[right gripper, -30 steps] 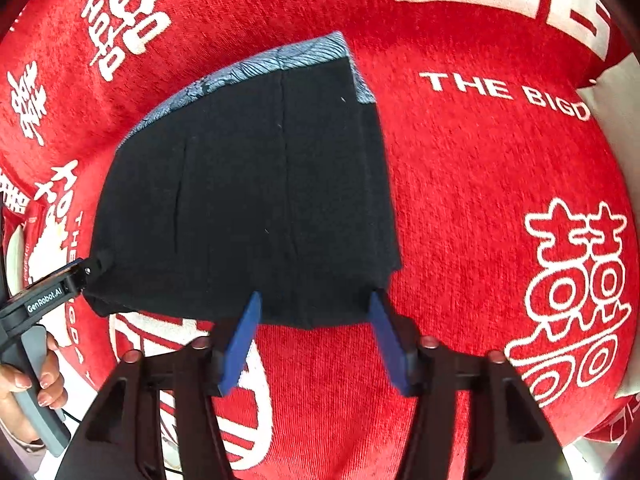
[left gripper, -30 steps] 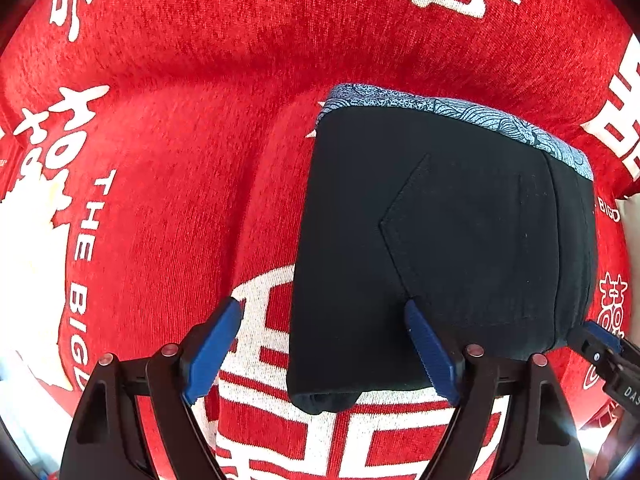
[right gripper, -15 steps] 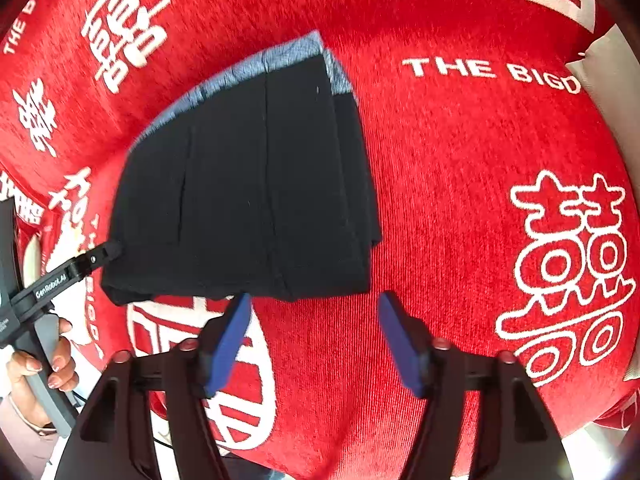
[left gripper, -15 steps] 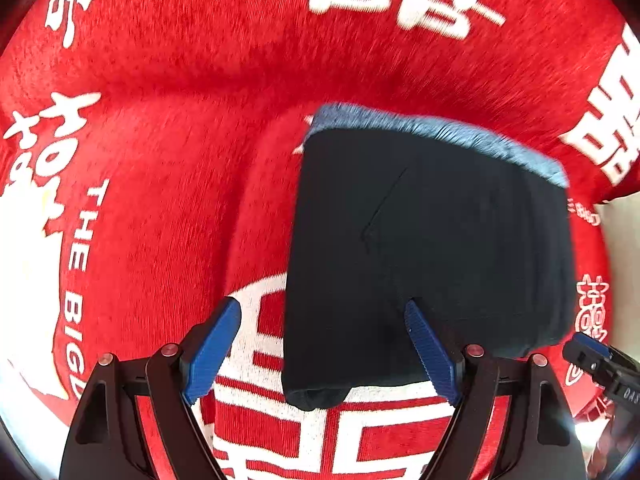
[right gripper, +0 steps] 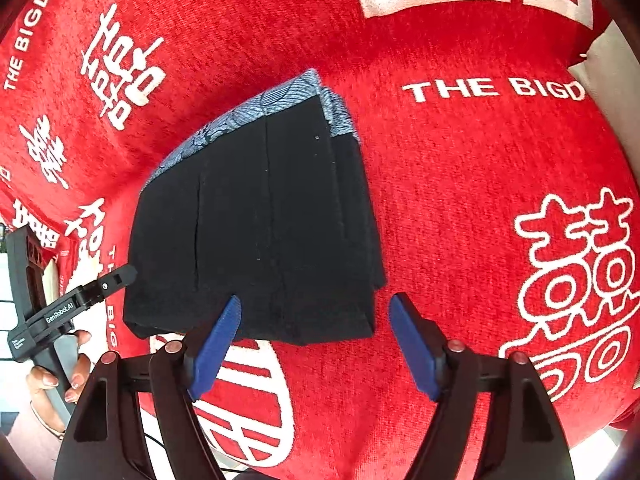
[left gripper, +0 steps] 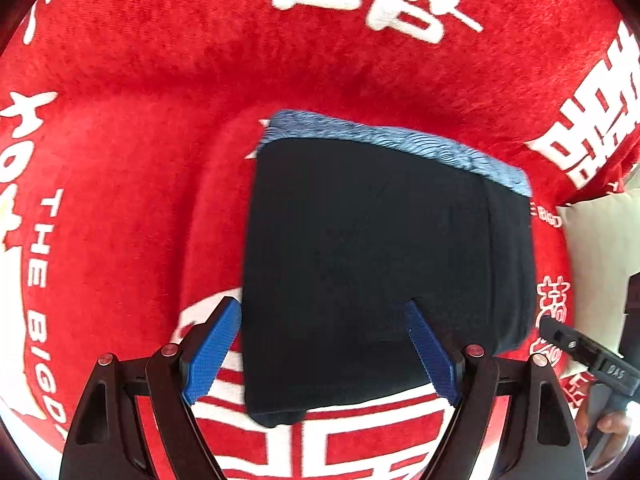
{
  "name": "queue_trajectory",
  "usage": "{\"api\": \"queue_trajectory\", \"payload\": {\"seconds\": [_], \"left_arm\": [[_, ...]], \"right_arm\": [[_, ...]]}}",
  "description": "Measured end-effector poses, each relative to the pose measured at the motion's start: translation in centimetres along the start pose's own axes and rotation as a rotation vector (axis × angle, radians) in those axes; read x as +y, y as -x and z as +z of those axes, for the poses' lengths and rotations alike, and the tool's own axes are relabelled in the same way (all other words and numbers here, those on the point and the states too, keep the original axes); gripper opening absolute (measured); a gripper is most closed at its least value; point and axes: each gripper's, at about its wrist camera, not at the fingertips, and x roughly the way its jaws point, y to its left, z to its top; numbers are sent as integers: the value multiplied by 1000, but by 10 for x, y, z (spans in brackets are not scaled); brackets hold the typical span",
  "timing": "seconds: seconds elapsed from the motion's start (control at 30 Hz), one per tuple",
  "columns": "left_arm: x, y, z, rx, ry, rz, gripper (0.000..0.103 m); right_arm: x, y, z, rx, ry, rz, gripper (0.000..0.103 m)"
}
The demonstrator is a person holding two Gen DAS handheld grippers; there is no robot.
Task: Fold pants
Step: 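Press the folded trousers bundle flat with both grippers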
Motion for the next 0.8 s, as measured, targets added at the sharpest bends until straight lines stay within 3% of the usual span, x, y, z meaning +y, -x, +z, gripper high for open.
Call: {"api": "queue_trajectory", "payload": {"seconds": [0.07,0.17,0.23,0.37,0.6,0.8], "left_arm": [[-6,0,-2,-17,-6,28,103],[-6,4,-2,-68,-27,106,103],[-1,4,1,-70,-27,119,103],[8,2,8,-37,-8,114,103],[35,-12,19,66,61,32,103],[37,-12,27,50,57,49,103]], "right_arm": [[4,-3,0,2,8,-3,80],[7,-4,1,5,16,-11,80],[8,-3,2,-1,21,-15,80],[3,-2,7,-6,11,-18,80],[-15,-1,19,-11,-54,4,80],[-28,-5,30,0,-69,30,80]]}}
